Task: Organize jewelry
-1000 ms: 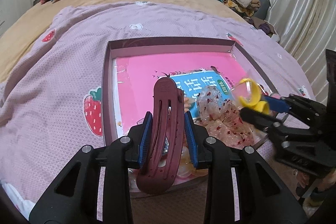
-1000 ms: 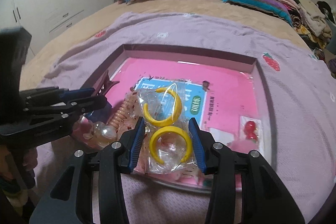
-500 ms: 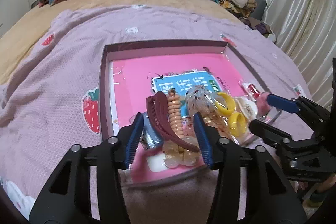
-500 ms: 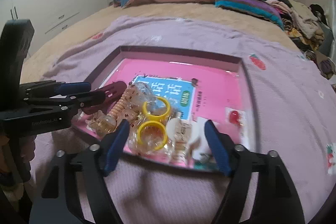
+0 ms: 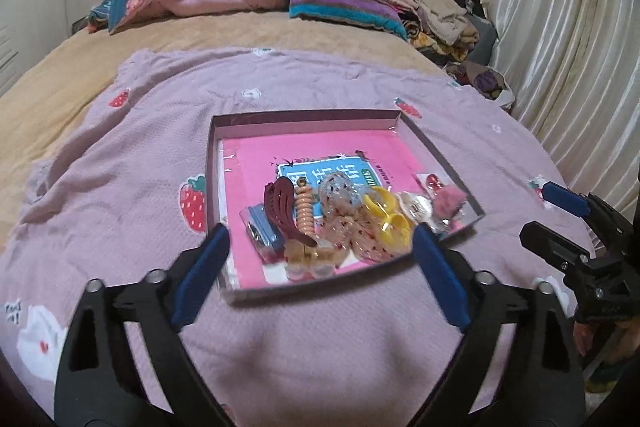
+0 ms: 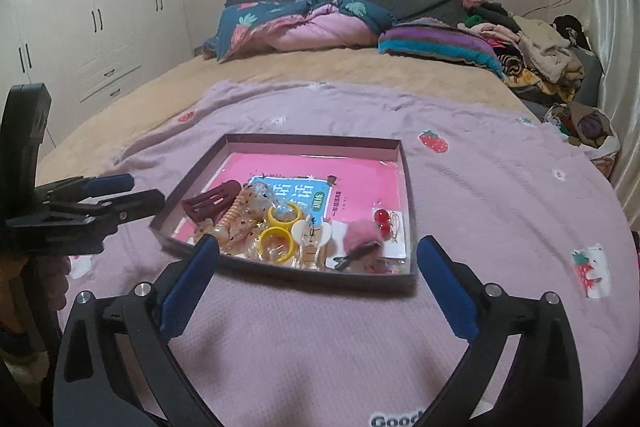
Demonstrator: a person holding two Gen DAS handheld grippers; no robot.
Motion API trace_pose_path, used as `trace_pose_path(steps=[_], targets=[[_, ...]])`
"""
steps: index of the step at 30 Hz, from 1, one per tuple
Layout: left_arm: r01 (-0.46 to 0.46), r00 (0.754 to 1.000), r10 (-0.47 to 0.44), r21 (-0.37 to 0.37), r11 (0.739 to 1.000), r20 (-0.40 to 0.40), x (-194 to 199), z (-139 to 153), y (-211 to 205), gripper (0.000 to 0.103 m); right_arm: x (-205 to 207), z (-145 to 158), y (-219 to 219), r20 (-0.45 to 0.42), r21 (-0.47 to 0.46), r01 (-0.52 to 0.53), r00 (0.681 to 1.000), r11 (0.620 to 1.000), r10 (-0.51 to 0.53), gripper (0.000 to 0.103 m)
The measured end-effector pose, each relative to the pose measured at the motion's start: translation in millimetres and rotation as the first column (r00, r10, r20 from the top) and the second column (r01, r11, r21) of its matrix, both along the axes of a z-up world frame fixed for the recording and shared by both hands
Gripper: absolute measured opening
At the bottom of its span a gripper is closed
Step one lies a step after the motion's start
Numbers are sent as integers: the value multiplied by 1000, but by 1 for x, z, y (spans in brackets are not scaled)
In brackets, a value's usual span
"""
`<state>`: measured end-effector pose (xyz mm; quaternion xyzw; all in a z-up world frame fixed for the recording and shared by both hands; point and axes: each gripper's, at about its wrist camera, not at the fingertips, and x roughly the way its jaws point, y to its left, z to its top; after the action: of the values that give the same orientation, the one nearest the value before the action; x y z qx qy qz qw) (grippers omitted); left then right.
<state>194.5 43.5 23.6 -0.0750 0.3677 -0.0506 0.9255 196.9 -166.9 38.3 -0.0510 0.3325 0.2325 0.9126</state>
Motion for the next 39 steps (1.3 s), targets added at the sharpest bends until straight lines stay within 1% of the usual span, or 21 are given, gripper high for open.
trace_pose_path(steps=[1,2,6,11,22,31,39], targets=[[0,1000,0,-1,1000,3,-4,2,-1,90,-4,2,-2,4,2,-1,1000,1000,1,99],[1,1000,-1,-3,1000,7,-11,4,-2,94,-9,4,-4,10,4,-3,1000,1000,3,99],[-5,1000,5,-12,1000,22,-29,10,-5,93,-23,9,-10,19,21,-2,1000,1000,1,99],[-10,1000,10,-2,1000,21,-48,12,-8,93,-40,11,-14,28,24,-9,1000,1000,8,99],[-56,998,55,20,998,23,-84,0,-7,94,-74,1,-24,30,47,5,1000,999,-6,99],[-73,997,71,43,996,40,-110,-16,-13,94,-97,-11,-29,50,72,30,998,997,-34,99],[-76,996,73,62,995,47,-116,-25,-19,94,-109,-29,-24,58,32,31,998,999,-33,99]])
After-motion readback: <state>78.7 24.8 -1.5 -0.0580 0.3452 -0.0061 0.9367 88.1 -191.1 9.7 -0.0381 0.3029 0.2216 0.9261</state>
